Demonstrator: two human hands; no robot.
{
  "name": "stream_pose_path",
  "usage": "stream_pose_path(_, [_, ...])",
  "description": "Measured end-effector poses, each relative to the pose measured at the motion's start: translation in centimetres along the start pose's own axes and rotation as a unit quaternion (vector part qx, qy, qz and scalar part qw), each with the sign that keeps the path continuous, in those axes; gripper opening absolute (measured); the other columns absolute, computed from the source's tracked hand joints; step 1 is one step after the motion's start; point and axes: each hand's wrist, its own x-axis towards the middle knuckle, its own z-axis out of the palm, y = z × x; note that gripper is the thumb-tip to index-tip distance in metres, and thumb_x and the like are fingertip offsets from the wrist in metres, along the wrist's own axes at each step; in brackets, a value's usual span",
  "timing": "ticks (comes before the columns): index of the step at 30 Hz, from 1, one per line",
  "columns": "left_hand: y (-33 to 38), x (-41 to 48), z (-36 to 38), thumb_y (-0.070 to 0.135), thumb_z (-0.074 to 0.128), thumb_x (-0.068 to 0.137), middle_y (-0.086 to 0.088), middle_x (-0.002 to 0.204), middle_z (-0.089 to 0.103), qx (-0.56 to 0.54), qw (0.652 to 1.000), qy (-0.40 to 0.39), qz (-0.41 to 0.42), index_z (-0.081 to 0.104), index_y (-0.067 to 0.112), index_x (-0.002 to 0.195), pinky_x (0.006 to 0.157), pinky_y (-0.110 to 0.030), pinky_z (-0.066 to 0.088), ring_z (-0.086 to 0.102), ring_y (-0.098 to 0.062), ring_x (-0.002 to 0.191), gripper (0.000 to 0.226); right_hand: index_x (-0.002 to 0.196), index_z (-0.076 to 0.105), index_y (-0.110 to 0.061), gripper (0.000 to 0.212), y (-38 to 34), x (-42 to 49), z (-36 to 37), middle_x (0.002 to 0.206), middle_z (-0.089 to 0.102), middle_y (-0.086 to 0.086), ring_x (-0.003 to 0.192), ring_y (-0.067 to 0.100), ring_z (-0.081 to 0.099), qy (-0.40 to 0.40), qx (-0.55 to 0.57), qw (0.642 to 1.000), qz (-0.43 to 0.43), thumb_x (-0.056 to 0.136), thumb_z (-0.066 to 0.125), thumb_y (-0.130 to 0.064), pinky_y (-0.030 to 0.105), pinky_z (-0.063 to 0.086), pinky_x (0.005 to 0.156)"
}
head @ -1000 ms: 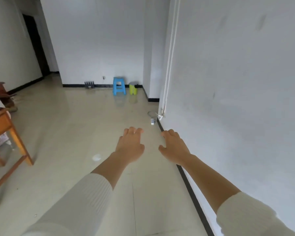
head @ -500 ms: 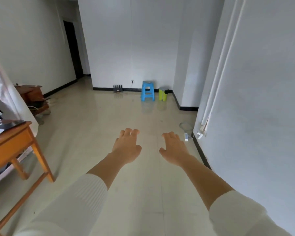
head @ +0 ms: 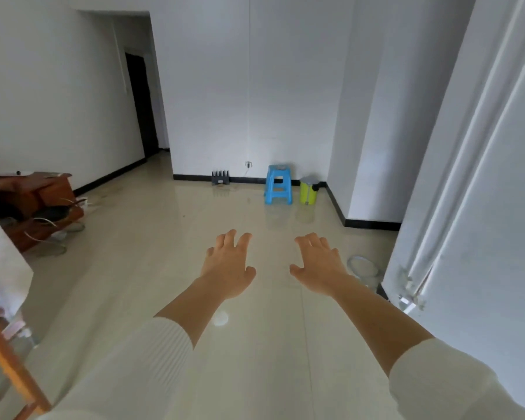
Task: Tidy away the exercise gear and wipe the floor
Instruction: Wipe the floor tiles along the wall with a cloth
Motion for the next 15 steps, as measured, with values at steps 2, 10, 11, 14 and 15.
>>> stream_pose_path(2, [-0.8, 6.6, 0.9, 0.034, 0.051, 0.089, -0.009, 0.157, 0.01, 0.0, 1.0, -0.004, -0.011, 0.014, 0.025, 0.149, 0.113, -0.044, 0.025, 0.009, -0.027, 0.144, 0.071, 0.145, 0.028, -0.021, 0.062, 1.4, 7.1, 0.1, 0.147, 0.029, 0.003, 0.131, 0.024, 0.032, 0.0, -0.001, 1.0, -0.003, 0.091, 0.052, -0.041, 0.043, 0.034, 0.105])
stream_pose_path(10, [-5.5, 29.9, 3.6, 0.033, 0.049, 0.089, -0.01, 0.158, 0.008, 0.015, 0.999, -0.003, -0.038, 0.015, 0.024, 0.148, 0.115, -0.046, 0.021, 0.007, -0.029, 0.144, 0.069, 0.145, 0.028, -0.022, 0.062, 4.6, 30.9, 2.8, 0.147, 0.029, 0.002, 0.131, 0.023, 0.032, -0.013, 0.015, 1.0, -0.009, 0.091, 0.051, -0.041, 0.043, 0.034, 0.105])
stream_pose_path(11, [-6.4, 32.7, 4.2, 0.033, 0.049, 0.089, -0.01, 0.158, 0.008, 0.018, 0.999, 0.001, -0.044, 0.015, 0.023, 0.148, 0.115, -0.046, 0.02, 0.007, -0.029, 0.144, 0.069, 0.145, 0.027, -0.022, 0.062, 4.8, 33.7, 3.7, 0.147, 0.029, 0.002, 0.131, 0.023, 0.031, -0.016, 0.016, 1.0, -0.009, 0.091, 0.051, -0.042, 0.042, 0.034, 0.104])
stream_pose_path(14, [-9.2, 41.0, 6.7, 0.035, 0.049, 0.09, -0.011, 0.157, 0.009, 0.033, 0.998, 0.003, -0.059, 0.016, 0.022, 0.148, 0.115, -0.047, 0.02, 0.008, -0.03, 0.144, 0.067, 0.146, 0.024, -0.023, 0.064, 5.5, 42.4, 6.5, 0.148, 0.027, 0.002, 0.132, 0.024, 0.03, -0.032, 0.009, 0.999, -0.005, 0.091, 0.05, -0.042, 0.042, 0.033, 0.105])
stream_pose_path(15, [-10.1, 43.7, 7.5, 0.035, 0.048, 0.09, -0.011, 0.157, 0.008, 0.04, 0.997, 0.001, -0.059, 0.016, 0.022, 0.148, 0.115, -0.048, 0.02, 0.008, -0.03, 0.144, 0.067, 0.147, 0.024, -0.023, 0.064, 5.7, 45.4, 7.3, 0.149, 0.026, 0.002, 0.133, 0.024, 0.03, -0.035, 0.005, 0.999, -0.005, 0.091, 0.051, -0.042, 0.042, 0.033, 0.105])
